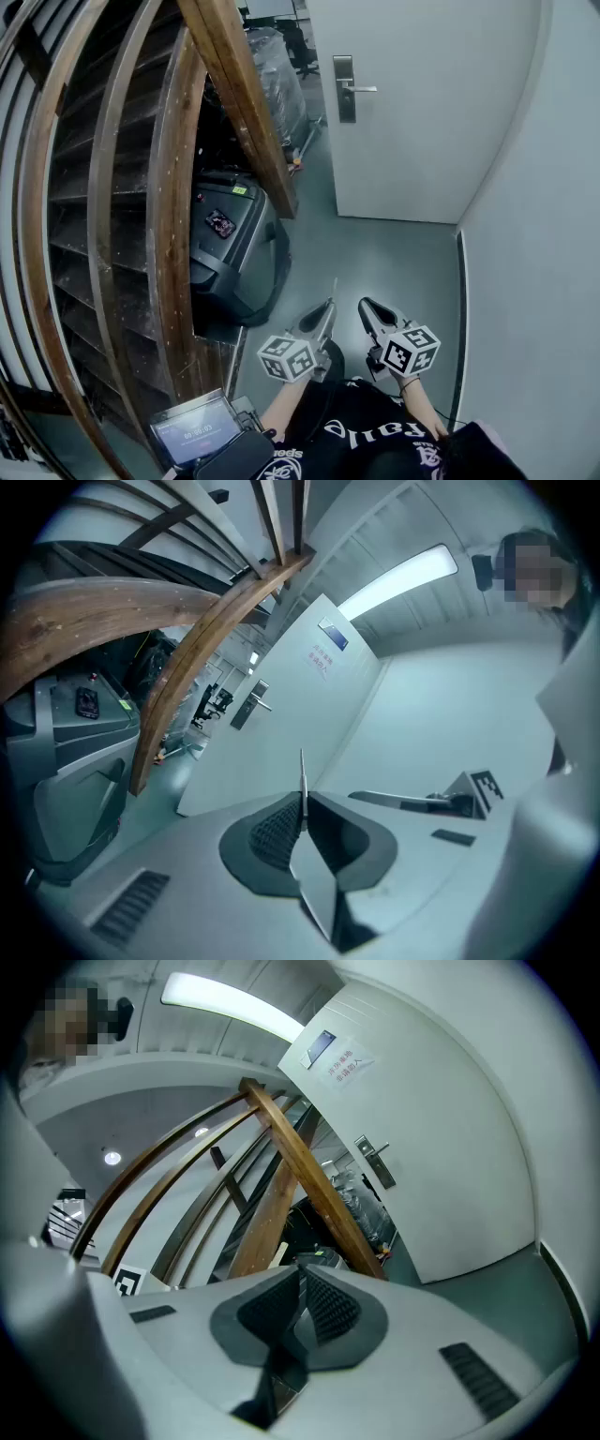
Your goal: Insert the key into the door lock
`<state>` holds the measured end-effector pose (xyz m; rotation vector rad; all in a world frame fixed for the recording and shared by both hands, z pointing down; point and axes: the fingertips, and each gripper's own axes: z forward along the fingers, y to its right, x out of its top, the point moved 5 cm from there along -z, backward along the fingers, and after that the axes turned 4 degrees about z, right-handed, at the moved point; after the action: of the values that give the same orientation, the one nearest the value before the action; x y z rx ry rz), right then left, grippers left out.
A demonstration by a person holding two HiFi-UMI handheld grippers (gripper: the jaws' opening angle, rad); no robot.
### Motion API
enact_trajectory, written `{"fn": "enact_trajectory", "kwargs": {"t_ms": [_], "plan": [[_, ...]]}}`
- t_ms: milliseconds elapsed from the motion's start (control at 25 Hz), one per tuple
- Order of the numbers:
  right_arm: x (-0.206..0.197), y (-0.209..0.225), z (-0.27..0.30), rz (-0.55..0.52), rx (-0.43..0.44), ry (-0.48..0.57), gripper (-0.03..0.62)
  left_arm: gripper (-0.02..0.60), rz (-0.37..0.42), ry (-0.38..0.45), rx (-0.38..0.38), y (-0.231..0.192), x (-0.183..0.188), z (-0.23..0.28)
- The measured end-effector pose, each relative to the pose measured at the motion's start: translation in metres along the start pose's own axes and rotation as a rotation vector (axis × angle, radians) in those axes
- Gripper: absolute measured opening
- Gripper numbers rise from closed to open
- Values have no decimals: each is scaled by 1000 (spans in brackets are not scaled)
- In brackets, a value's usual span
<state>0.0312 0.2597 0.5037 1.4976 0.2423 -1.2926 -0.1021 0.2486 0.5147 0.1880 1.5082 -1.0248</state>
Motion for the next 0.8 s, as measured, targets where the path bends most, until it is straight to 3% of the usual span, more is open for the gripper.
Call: {"fn": "enact_trajectory", "kwargs": {"t_ms": [800], "plan": [[112,49,228,-21,-99,61,35,25,7,-23,-79,-179,145,127]]}}
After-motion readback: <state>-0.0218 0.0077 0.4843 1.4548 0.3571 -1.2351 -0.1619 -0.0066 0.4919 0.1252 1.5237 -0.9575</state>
